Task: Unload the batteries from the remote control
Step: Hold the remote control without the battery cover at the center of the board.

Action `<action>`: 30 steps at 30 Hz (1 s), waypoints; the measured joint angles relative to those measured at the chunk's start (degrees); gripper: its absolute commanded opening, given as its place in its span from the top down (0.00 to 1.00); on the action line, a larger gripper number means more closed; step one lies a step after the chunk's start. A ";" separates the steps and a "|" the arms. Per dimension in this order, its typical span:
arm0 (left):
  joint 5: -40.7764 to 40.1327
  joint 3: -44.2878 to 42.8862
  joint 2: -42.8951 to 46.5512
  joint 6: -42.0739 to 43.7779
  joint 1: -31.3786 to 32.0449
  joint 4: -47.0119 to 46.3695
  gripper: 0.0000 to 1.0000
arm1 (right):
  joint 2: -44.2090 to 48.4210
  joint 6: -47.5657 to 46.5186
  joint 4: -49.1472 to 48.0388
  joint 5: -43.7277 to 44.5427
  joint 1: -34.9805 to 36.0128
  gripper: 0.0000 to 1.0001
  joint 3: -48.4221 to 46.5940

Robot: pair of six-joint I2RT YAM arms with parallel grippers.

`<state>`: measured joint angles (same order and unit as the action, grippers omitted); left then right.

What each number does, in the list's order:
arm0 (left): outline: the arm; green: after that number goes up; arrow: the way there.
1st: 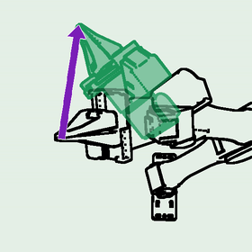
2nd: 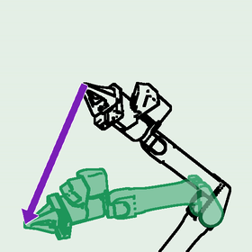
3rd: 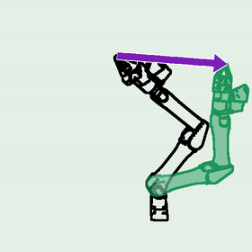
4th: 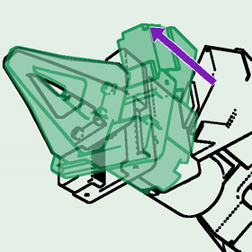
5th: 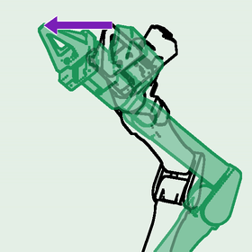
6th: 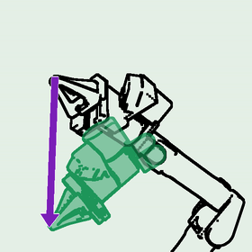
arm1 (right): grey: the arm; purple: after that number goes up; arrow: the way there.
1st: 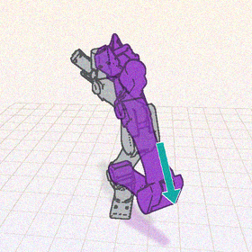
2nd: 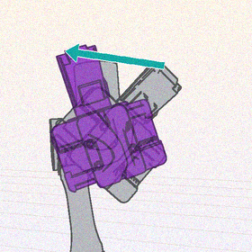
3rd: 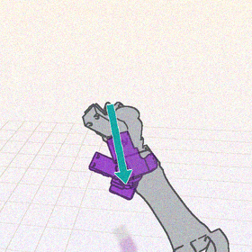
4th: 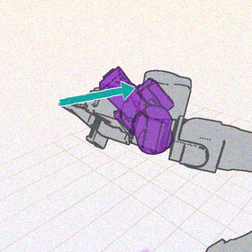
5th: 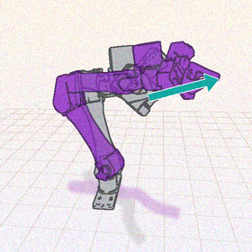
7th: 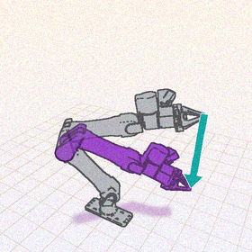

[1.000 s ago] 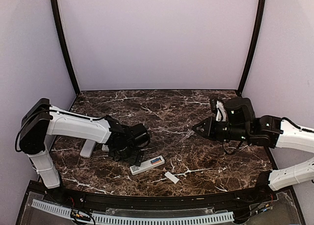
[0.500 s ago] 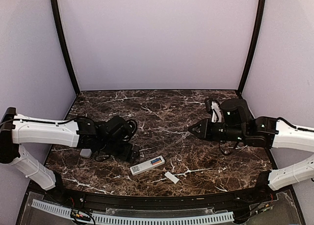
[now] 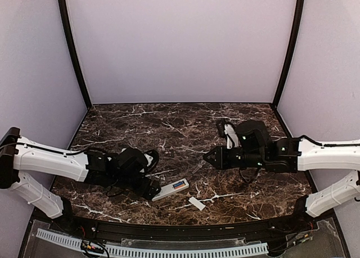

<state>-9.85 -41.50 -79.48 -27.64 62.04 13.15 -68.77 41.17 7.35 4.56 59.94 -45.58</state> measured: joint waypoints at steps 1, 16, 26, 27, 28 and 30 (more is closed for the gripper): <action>0.00 0.26 0.00 0.00 0.00 -0.09 0.10 | -0.37 -0.13 -0.20 0.13 0.02 1.00 0.00; 2.60 1.46 -3.78 1.55 2.86 -2.36 0.20 | -4.96 -0.35 -1.16 1.86 0.02 1.00 -0.13; 0.76 -1.36 -9.14 2.97 4.90 -1.25 0.35 | -8.17 -0.68 -1.40 2.95 0.04 1.00 -1.84; 0.57 -1.62 -9.31 3.10 5.07 -1.07 0.37 | -8.44 -0.74 -1.36 2.97 0.04 1.00 -2.01; 0.35 -1.79 -9.49 3.23 5.31 -1.03 0.38 | -8.79 -0.85 -1.36 2.99 0.04 1.00 -2.21; -0.07 -2.10 -9.84 3.45 5.64 -0.66 0.40 | -9.35 -1.07 -1.40 2.99 0.04 1.00 -2.47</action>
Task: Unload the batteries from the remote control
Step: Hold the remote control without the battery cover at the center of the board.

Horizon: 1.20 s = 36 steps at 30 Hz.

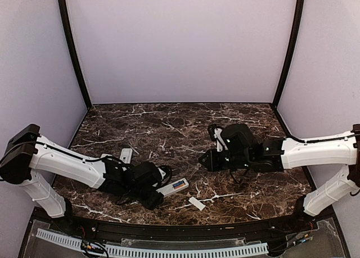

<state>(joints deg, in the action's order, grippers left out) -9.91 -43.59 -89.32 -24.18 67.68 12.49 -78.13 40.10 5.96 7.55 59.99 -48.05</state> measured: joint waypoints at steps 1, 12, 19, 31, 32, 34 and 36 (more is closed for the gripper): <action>-0.20 -0.11 -0.17 0.09 0.09 0.22 0.42 | -0.15 -0.15 0.00 -0.02 0.00 1.00 -0.04; -0.79 -0.63 -1.46 3.30 1.05 1.60 0.58 | -1.53 -0.57 0.00 -0.15 0.00 1.00 -0.07; 0.07 -1.75 -1.55 7.32 2.01 2.73 0.68 | -1.16 -0.57 0.13 -0.26 0.00 1.00 -0.07; 5.07 -8.59 -3.04 16.46 2.36 5.92 0.73 | 4.20 0.02 1.25 0.31 0.00 1.00 1.51; 5.03 -9.86 -3.61 17.27 2.36 6.47 0.73 | 4.57 0.24 1.40 0.39 0.00 1.00 1.90; 4.87 -12.04 -4.52 18.80 2.34 7.50 0.73 | 5.33 0.76 1.60 0.66 0.02 1.00 2.62; 4.59 -13.33 -5.01 19.98 2.34 8.55 0.73 | 5.88 1.18 1.86 1.09 0.02 1.00 3.17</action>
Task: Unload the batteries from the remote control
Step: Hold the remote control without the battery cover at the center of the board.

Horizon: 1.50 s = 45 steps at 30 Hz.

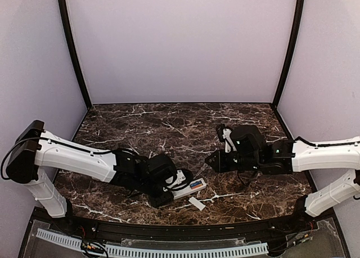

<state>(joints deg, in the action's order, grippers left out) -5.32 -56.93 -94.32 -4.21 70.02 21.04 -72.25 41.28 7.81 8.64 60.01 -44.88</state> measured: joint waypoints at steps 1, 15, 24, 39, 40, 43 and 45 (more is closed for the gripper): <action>-0.20 -0.39 -0.17 0.59 0.00 0.57 0.73 | 0.31 0.22 0.02 0.22 0.00 1.00 0.37; -1.81 -0.81 -5.31 4.24 -2.14 2.86 0.74 | 2.29 2.32 1.49 2.14 0.00 1.00 3.04; -1.99 -2.21 -6.64 4.63 -2.27 4.13 0.76 | 1.25 2.32 1.55 1.95 0.00 1.00 3.34; -1.99 -2.67 -6.93 4.63 -2.27 4.66 0.76 | -1.14 3.85 1.29 1.44 0.00 1.00 3.37; -1.99 -2.67 -6.93 4.63 -2.29 4.66 0.76 | -1.40 3.96 1.25 1.40 0.00 1.00 3.37; -1.99 -2.71 -6.95 4.63 -2.29 4.72 0.76 | -2.08 4.57 0.46 1.44 0.00 1.00 3.37; -1.99 -2.71 -6.95 4.63 -2.29 4.74 0.76 | -2.34 5.03 0.04 1.44 0.00 1.00 3.37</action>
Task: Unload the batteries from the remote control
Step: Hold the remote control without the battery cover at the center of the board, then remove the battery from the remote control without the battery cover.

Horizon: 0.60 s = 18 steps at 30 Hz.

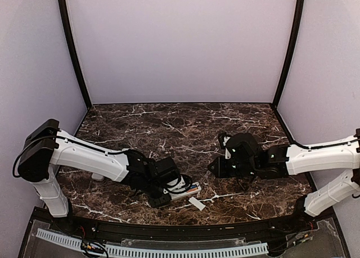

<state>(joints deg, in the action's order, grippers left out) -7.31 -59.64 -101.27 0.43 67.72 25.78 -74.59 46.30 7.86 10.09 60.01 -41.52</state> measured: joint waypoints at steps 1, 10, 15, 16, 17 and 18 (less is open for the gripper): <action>-0.02 -0.02 -0.02 0.00 0.00 0.00 0.76 | -0.07 0.26 -0.11 -0.02 0.00 1.00 0.00; -0.02 -0.24 -0.17 0.00 0.00 0.26 0.77 | -0.15 2.29 0.04 0.02 0.00 1.00 -0.02; -0.02 -0.33 -0.20 0.00 0.00 0.37 0.77 | -0.17 3.06 0.46 0.04 0.00 1.00 -0.15; -0.04 -0.33 -0.20 0.00 0.00 0.39 0.77 | -0.20 3.19 0.61 0.04 0.00 1.00 -0.22; -0.04 -0.33 -0.20 0.00 0.00 0.39 0.77 | -0.20 3.50 0.90 0.04 0.02 1.00 -0.33; -0.04 -0.33 -0.20 0.00 0.00 0.39 0.77 | -0.20 3.74 1.16 0.04 0.02 1.00 -0.44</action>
<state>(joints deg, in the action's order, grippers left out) -7.35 -59.96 -101.47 0.43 67.72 26.17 -74.78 50.04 9.02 10.13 60.03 -41.95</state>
